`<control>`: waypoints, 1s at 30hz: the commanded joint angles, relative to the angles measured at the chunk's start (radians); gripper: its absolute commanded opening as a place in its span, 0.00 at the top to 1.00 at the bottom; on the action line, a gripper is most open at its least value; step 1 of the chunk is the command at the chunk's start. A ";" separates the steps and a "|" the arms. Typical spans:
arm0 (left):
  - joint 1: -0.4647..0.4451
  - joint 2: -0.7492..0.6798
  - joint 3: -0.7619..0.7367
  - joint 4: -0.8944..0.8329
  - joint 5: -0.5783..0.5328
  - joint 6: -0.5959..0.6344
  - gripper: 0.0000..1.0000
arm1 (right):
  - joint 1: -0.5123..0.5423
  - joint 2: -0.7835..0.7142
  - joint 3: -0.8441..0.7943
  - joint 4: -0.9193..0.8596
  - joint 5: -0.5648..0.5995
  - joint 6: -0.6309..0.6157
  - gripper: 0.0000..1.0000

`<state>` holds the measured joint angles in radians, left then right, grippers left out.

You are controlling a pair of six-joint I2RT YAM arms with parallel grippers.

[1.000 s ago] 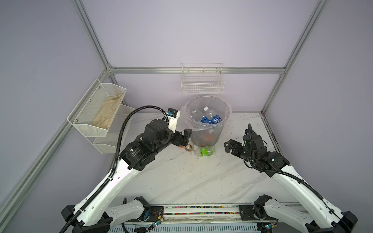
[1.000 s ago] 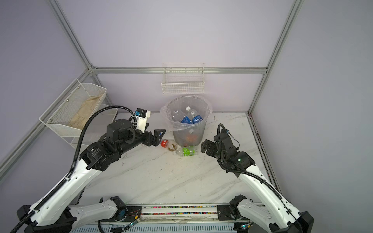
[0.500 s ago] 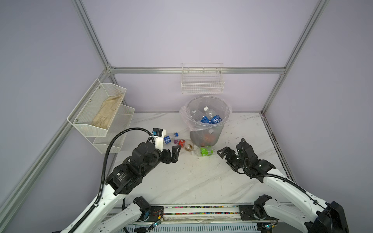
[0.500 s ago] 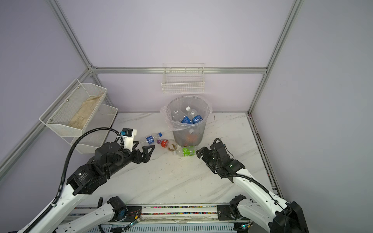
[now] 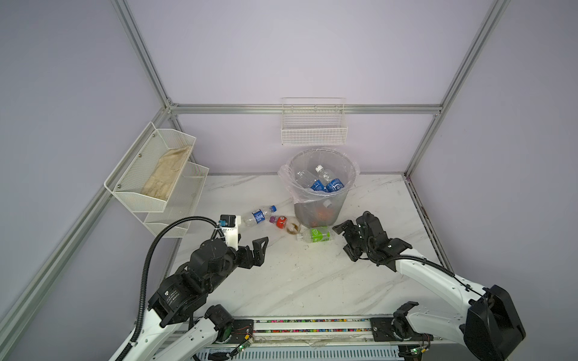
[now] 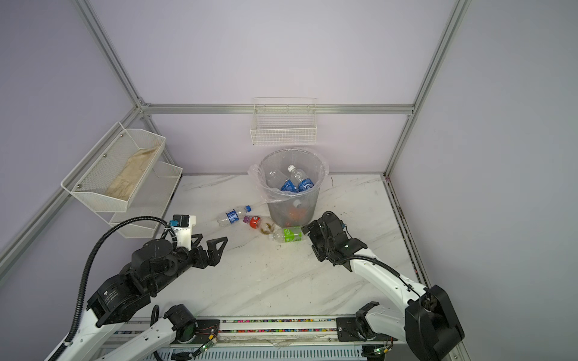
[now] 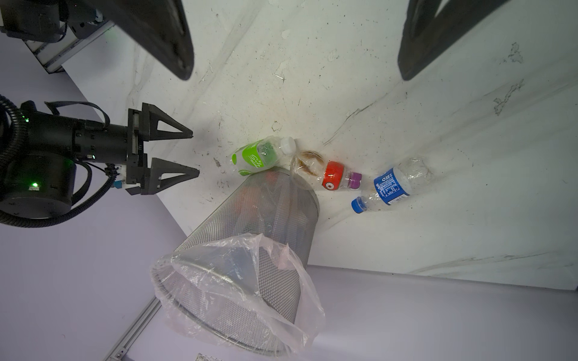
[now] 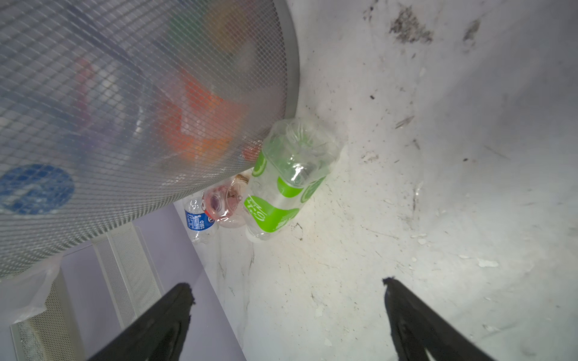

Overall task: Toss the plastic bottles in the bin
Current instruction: 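Lower the right gripper and close it on the green-labelled bottle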

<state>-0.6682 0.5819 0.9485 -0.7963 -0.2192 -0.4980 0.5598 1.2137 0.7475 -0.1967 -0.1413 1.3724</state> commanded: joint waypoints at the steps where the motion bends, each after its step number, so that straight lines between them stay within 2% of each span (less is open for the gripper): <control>1: 0.002 -0.012 -0.033 -0.006 -0.023 -0.017 0.00 | 0.025 0.048 0.057 0.021 0.038 0.115 0.02; 7: 0.001 -0.023 -0.027 -0.021 -0.034 -0.016 0.00 | 0.040 0.154 0.145 0.021 0.057 0.155 0.03; 14: 0.001 -0.047 -0.034 -0.038 -0.049 -0.017 0.00 | 0.062 0.298 0.264 -0.090 0.073 0.193 0.02; 22: 0.002 -0.063 -0.035 -0.056 -0.065 -0.016 0.00 | 0.081 0.351 0.259 -0.092 0.103 0.271 0.03; 30: 0.002 -0.077 -0.041 -0.065 -0.071 -0.018 0.00 | 0.082 0.438 0.279 -0.085 0.106 0.290 0.03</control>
<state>-0.6682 0.5137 0.9386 -0.8589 -0.2764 -0.5056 0.6353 1.6222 1.0058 -0.2550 -0.0479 1.5444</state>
